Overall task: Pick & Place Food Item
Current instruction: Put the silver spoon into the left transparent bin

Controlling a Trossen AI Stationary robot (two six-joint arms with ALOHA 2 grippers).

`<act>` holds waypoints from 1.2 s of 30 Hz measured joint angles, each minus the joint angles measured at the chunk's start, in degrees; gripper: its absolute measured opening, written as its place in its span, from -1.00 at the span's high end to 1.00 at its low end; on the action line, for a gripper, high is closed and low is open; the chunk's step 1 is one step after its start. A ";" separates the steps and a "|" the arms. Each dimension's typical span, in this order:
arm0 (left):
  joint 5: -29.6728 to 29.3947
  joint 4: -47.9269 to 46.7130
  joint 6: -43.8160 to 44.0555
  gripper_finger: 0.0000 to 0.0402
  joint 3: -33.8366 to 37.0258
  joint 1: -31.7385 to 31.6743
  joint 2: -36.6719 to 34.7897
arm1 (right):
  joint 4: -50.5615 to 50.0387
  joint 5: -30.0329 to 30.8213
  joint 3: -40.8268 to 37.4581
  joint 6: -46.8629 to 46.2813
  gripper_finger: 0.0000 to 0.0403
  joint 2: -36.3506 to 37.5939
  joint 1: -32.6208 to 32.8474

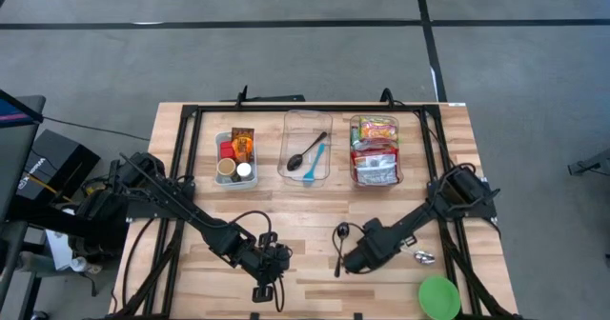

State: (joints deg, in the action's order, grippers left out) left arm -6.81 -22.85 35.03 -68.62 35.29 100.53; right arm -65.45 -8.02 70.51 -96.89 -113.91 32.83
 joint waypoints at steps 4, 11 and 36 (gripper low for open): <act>0.00 0.00 0.00 0.80 0.00 0.00 0.00 | -0.53 1.29 -0.01 0.92 1.00 0.00 -2.26; 0.00 0.00 0.00 0.80 0.00 0.00 0.00 | -1.72 2.13 -0.01 6.74 1.00 0.00 -6.88; -2.43 5.52 0.01 0.80 0.02 -0.01 0.00 | -7.92 3.65 0.01 38.02 1.00 29.31 -2.98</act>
State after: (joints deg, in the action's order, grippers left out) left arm -9.23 -17.34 35.04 -68.60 35.28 100.53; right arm -73.37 -4.37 70.52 -58.88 -84.60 29.85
